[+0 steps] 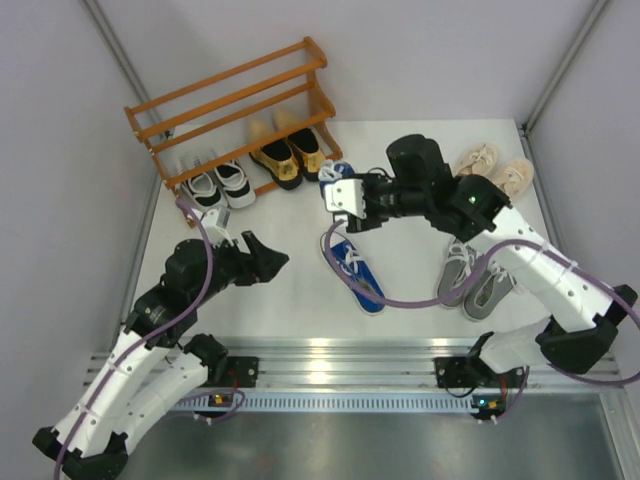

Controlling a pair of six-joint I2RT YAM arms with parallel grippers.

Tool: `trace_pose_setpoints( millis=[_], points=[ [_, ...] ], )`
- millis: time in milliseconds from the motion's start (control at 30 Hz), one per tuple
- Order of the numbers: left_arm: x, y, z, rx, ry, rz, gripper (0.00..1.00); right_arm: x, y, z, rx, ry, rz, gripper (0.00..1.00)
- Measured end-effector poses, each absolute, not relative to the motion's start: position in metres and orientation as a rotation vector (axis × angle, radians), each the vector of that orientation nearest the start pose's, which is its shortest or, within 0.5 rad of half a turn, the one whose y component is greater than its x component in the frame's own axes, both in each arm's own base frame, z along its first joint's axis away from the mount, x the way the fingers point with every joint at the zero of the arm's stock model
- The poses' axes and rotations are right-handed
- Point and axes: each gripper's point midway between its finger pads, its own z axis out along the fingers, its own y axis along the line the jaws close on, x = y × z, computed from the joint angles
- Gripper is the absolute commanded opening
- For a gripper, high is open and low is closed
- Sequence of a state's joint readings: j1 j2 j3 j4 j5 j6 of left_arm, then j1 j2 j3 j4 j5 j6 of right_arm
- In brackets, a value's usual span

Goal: Place and organize the shoes onto the shoe shelf
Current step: Place the shoe at the shoe shelf.

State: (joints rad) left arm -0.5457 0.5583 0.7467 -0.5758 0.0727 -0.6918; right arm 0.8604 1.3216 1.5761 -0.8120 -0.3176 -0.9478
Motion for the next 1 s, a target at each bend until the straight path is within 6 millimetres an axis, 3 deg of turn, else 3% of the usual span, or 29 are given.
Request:
trace_pose_setpoints(
  millis=[233,367,600,833,1000],
  points=[
    [0.181,-0.155,0.244,-0.017,2.006,-0.847,0.84,0.276,0.335,0.355,-1.768,1.080,0.315,0.00],
    [0.181,-0.150,0.248,0.006,1.973,-0.820,0.85,0.301,0.345,0.352,-1.782,1.033,0.310,0.00],
    [0.182,-0.145,0.248,0.024,1.955,-0.784,0.85,0.325,0.351,0.328,-1.827,1.033,0.301,0.00],
    [0.183,-0.138,0.253,0.021,1.918,-0.748,0.85,0.345,0.367,0.338,-1.802,0.929,0.258,0.00],
    [0.180,-0.129,0.260,0.004,1.863,-0.732,0.85,0.369,0.391,0.344,-1.739,0.851,0.232,0.00]
  ],
)
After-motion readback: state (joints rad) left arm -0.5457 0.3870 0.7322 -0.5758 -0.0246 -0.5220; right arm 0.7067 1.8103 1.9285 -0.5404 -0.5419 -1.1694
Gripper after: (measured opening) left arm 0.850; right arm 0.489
